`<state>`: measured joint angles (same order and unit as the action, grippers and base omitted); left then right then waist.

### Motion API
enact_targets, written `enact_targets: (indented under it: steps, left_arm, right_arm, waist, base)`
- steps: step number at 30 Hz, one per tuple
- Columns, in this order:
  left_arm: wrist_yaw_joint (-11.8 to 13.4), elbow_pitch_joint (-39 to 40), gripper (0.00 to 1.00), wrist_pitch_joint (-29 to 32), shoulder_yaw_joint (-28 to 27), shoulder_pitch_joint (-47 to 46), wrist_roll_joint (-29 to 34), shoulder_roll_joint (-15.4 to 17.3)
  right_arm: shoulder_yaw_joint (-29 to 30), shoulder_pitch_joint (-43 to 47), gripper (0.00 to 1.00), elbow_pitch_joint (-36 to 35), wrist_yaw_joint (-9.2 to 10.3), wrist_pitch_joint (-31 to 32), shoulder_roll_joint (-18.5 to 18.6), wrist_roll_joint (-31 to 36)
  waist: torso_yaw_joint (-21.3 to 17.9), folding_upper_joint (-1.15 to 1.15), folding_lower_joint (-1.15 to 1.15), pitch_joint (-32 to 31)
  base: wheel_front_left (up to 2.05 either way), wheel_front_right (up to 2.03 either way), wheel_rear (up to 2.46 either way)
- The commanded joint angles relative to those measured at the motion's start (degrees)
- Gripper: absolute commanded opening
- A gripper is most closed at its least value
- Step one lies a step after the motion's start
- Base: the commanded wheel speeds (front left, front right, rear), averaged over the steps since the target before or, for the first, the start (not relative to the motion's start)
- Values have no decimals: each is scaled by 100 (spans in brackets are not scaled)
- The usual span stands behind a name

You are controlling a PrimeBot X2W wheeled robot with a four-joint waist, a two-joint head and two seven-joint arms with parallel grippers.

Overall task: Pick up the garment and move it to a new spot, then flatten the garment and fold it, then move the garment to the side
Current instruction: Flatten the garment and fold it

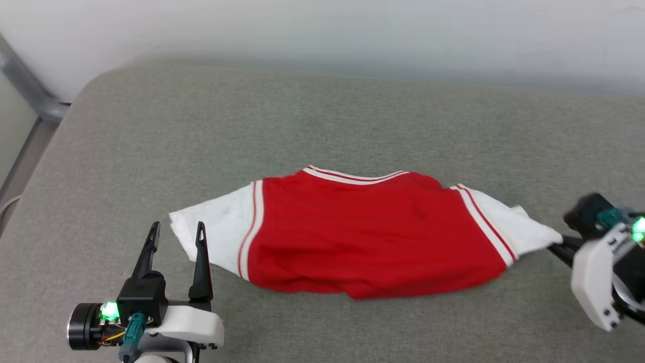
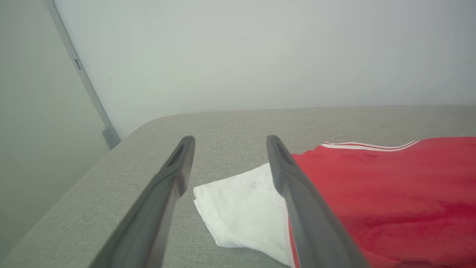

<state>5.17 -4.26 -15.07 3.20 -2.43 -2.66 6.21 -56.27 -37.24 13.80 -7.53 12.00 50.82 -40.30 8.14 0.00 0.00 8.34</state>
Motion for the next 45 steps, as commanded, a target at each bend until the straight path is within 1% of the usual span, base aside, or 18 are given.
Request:
enact_targets:
  steps: [1,6,11,14,18,19,20,22,27,31,35,37,40,42,45]
  left_arm:
    - [-27,2,100,-14,-33,78,39,-26]
    - [-66,5,100,-14,-65,119,67,-45]
    - [-114,-37,100,-14,-99,159,97,-48]
    - [-124,-53,100,-14,-123,210,110,-46]
    - [-148,-84,100,-14,-152,246,132,-27]
    - [-146,-91,100,-14,-159,262,136,-19]
    - [-154,-94,100,-14,-170,282,139,-12]
    - [-158,-96,100,-14,-194,323,146,1]
    - [-163,-85,100,-14,-255,406,147,30]
    - [-142,-30,100,-14,-279,462,154,17]
    - [-142,13,100,-14,-250,448,170,-8]
    - [-159,38,100,-14,-229,388,183,-17]
    - [-190,55,100,-14,-204,298,195,-17]
    - [-203,65,100,-14,-194,239,196,-18]
    - [-222,74,100,-14,-161,137,204,-28]
  right_arm:
    - [182,299,0,16,8,22,107,19]
    - [815,1295,0,142,8,-2,63,29]
    - [1282,2371,0,98,8,-52,-376,-81]
    - [1496,2871,0,99,7,-56,-675,18]
    - [1836,3227,0,163,6,-145,-962,256]
    - [1971,3272,76,171,6,-223,-1024,337]
    - [2119,3314,100,161,8,-300,-1104,371]
    - [2445,3392,100,98,8,-470,-1228,453]
    - [3321,3672,100,-330,7,-693,-1358,622]
    - [4126,3792,100,-925,8,-690,-1300,832]
    - [4617,3599,100,-1337,8,-444,-1161,1144]
    - [4721,3431,100,-1475,7,-227,-1086,1152]
    - [4602,3166,100,-1543,7,220,-888,1138]
    - [4394,2979,100,-1530,8,657,-701,1034]
    - [4002,2662,100,-1416,8,1401,-522,737]
  waist:
    - [-113,0,0,-72]
    - [-207,0,0,-103]
    - [-232,0,0,-161]
    - [-250,0,0,-225]
    - [-289,0,0,-318]
    - [-299,0,0,-343]
    - [-311,0,0,-371]
    - [-335,0,0,-429]
    - [-395,0,0,-591]
    - [-440,0,0,-632]
    - [-441,0,0,-582]
    - [-418,0,0,-521]
    - [-365,0,0,-404]
    - [-328,0,0,-308]
    - [-257,0,0,-164]
  base:
    - [0,0,0]
    - [0,0,0]
    - [0,0,0]
    - [0,0,0]
    - [0,0,0]
    - [0,0,0]
    - [0,0,0]
    - [0,0,0]
    - [0,0,0]
    - [0,0,0]
    - [0,0,0]
    - [0,0,0]
    - [0,0,0]
    - [0,0,0]
    - [0,0,0]
